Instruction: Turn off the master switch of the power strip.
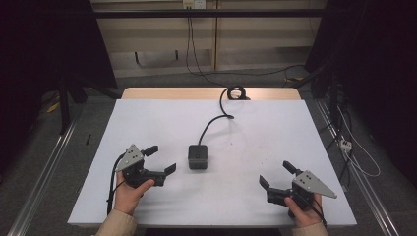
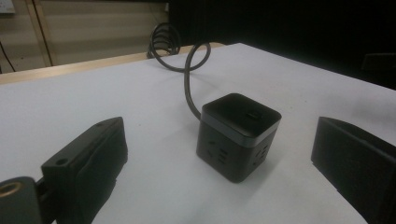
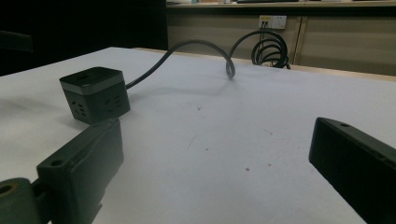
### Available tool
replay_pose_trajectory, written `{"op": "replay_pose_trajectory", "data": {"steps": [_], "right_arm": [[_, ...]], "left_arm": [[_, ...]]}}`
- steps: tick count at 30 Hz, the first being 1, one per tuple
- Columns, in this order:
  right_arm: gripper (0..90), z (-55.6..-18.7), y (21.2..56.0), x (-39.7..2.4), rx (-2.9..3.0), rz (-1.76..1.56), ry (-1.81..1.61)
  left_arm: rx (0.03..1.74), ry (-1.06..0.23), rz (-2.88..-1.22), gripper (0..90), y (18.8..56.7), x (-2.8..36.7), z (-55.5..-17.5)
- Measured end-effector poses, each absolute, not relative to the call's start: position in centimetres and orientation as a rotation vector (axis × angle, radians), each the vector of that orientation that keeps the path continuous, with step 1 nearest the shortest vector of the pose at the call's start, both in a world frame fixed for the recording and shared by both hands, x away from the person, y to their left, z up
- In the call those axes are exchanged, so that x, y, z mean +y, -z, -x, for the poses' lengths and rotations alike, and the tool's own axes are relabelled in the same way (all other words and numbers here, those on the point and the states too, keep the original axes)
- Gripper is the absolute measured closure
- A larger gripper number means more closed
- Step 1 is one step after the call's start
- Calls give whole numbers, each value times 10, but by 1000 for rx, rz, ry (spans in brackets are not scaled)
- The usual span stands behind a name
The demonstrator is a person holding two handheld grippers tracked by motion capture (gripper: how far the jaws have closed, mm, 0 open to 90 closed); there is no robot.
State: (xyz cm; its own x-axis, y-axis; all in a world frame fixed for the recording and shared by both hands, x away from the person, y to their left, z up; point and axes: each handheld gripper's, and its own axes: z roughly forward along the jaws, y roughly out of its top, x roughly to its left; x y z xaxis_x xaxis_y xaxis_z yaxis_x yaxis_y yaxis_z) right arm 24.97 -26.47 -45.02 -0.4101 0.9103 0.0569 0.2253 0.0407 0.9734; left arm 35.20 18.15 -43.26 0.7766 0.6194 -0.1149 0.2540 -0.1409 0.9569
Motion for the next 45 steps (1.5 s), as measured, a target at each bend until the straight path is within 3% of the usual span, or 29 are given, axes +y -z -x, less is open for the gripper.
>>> {"op": "replay_pose_trajectory", "data": {"steps": [45], "right_arm": [[29,-249,450,-264,1710,-1143,-1417]], "left_arm": [[642,-358,-1742,80,429,153,-370]]}}
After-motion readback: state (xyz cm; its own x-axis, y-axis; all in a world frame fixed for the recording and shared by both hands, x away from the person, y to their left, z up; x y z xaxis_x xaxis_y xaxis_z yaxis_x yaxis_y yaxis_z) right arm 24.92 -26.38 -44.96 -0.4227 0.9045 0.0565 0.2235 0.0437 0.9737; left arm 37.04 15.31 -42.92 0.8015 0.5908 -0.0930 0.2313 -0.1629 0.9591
